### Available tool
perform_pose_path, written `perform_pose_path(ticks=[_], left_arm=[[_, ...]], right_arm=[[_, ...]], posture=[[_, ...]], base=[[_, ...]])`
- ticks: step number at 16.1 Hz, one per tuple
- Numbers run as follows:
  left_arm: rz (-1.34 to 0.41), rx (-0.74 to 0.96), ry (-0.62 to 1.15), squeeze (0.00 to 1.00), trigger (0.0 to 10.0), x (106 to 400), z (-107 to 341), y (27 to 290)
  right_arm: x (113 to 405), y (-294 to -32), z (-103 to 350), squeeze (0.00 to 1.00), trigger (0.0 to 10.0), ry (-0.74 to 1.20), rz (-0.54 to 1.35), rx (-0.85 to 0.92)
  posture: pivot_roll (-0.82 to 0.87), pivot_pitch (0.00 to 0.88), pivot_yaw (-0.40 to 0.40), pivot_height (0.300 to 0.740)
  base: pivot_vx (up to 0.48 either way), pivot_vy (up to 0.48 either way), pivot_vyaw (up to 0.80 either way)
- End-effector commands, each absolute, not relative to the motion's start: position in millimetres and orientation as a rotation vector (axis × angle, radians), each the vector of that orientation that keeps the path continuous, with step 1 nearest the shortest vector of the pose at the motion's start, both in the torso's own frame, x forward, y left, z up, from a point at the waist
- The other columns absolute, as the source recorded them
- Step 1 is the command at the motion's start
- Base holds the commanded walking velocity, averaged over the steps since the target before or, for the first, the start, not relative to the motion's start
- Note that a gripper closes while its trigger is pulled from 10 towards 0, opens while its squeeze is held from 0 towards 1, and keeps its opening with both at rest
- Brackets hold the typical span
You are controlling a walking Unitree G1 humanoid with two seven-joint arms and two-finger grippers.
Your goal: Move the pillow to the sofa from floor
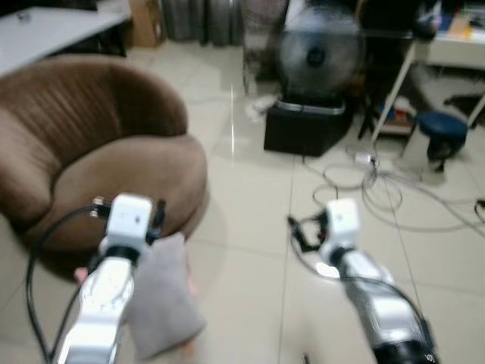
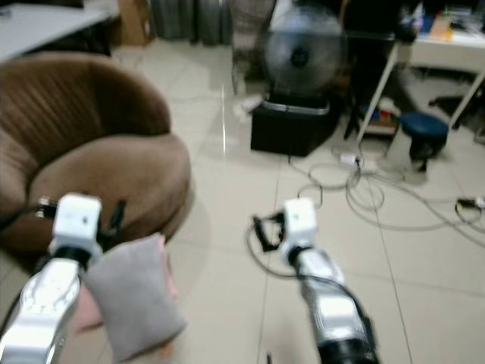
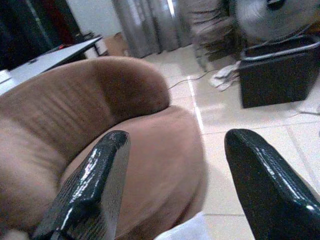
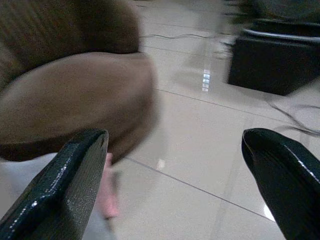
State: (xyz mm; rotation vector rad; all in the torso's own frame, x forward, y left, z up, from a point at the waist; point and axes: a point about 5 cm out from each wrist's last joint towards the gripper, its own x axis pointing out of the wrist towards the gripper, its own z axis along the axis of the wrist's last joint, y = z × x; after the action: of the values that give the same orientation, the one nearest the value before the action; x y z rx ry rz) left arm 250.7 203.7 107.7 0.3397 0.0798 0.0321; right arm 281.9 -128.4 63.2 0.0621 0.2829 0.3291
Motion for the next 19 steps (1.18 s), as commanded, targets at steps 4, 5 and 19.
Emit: perform_pose_path(ticks=[4,5,19], left_arm=[[0.017,0.342,0.077,0.0,10.0,253.4,108.0,199.2],[0.016,0.342,0.077,0.0,10.0,253.4,107.8,199.1],[0.026,0.345,0.081,0.0,10.0,256.3,106.8,200.6]], right_arm=[[284.6,-137.3,65.9,0.0,10.0,0.272,0.307,0.051],[284.6,-136.9,65.7,0.0,10.0,0.273,0.306,0.05],[288.4,-137.8,63.4,0.0,10.0,0.287,0.296,0.041]], posture=[[0.07,0.0,0.032,0.74],[0.07,0.0,0.032,0.74],[0.09,0.0,0.022,0.74]], base=[[0.0,0.36,0.0],[0.0,0.36,0.0],[0.0,0.361,0.0]])
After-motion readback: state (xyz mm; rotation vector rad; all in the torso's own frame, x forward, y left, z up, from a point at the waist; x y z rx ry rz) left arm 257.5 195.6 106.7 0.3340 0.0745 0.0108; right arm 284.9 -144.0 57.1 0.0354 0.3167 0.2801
